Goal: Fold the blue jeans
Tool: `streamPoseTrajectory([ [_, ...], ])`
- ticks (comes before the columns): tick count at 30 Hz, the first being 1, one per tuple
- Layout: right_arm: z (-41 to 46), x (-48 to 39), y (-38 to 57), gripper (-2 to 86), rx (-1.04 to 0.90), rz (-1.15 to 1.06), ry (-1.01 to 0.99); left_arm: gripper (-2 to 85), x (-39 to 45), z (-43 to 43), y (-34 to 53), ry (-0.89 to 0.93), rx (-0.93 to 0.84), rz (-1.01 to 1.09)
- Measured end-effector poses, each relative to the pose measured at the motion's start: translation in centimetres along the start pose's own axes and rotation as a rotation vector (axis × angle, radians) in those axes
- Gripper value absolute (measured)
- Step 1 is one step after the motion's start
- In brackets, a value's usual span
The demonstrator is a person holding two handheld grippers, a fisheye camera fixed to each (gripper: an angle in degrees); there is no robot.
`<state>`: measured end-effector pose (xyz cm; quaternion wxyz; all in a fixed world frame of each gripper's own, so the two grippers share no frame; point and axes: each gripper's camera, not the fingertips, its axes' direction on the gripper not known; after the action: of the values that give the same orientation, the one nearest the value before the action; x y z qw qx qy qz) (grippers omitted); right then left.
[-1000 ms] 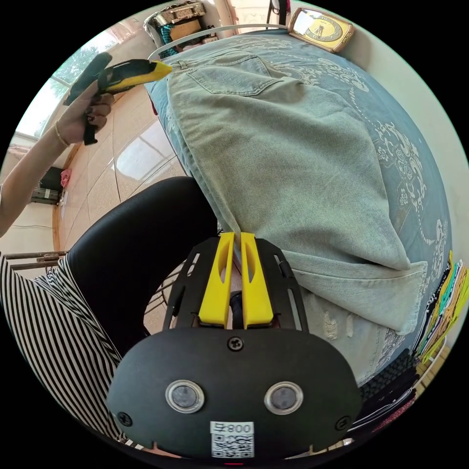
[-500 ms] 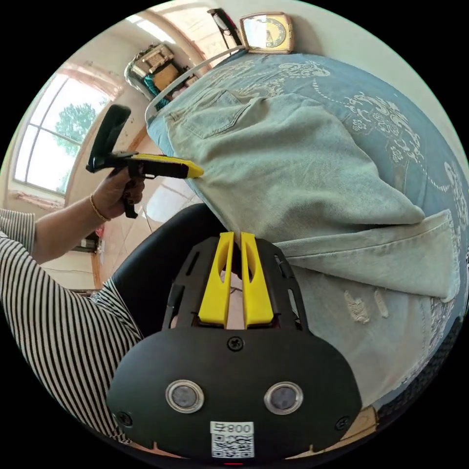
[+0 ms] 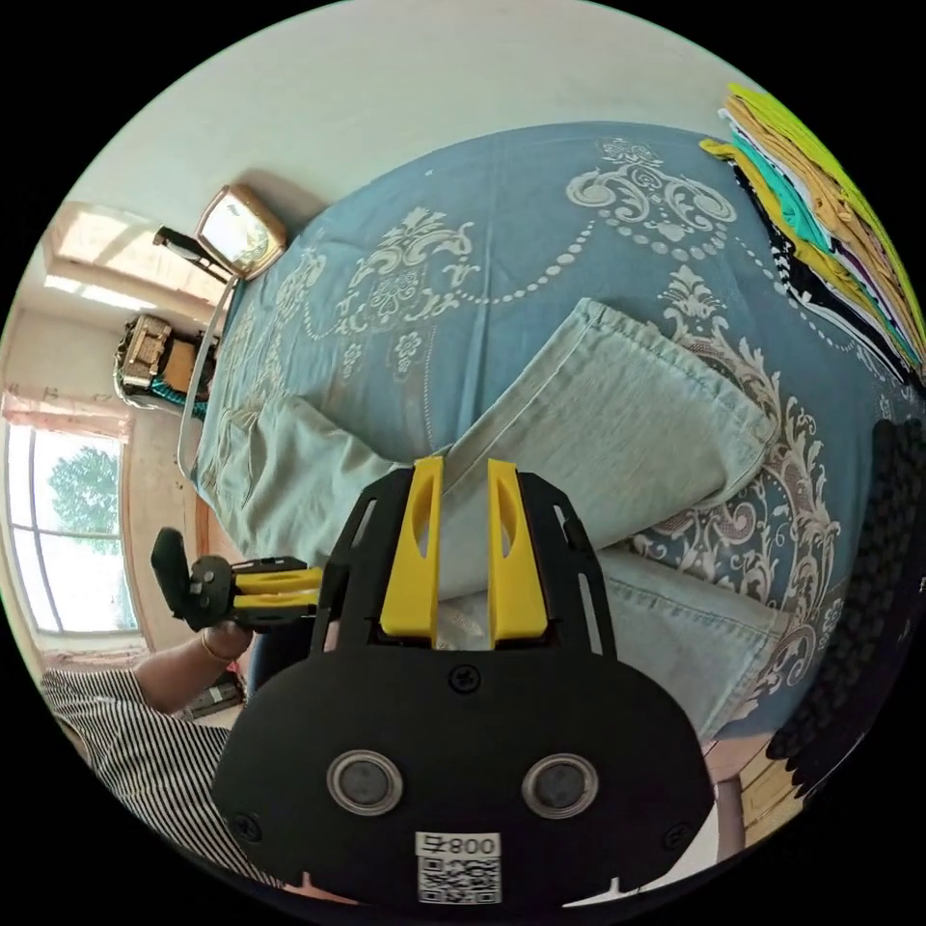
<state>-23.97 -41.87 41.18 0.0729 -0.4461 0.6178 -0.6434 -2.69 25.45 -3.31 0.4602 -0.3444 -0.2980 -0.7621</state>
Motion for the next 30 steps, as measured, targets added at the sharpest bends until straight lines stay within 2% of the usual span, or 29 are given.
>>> streamPoseTrajectory([
  [8, 7.4, 4.9, -7.6, 10.3, -0.096, 0.123, 0.121, 3.8, 5.7, 2.4, -7.4, -0.025, -0.026, 0.010],
  [14, 12.4, 6.0, -8.2, 6.0, -0.130, 0.143, 0.259, 4.2, 9.8, 3.2, -11.9, -0.056, -0.036, 0.037],
  [22, 17.5, 7.2, -7.2, 3.8, -0.146, 0.107, 0.335, 2.6, 14.3, 3.5, -16.9, -0.063, -0.042, 0.032],
  [30, 21.1, 11.0, -4.2, 0.4, -0.109, 0.135, 0.183, 1.2, 19.4, 3.0, -21.5, -0.100, -0.042, 0.047],
])
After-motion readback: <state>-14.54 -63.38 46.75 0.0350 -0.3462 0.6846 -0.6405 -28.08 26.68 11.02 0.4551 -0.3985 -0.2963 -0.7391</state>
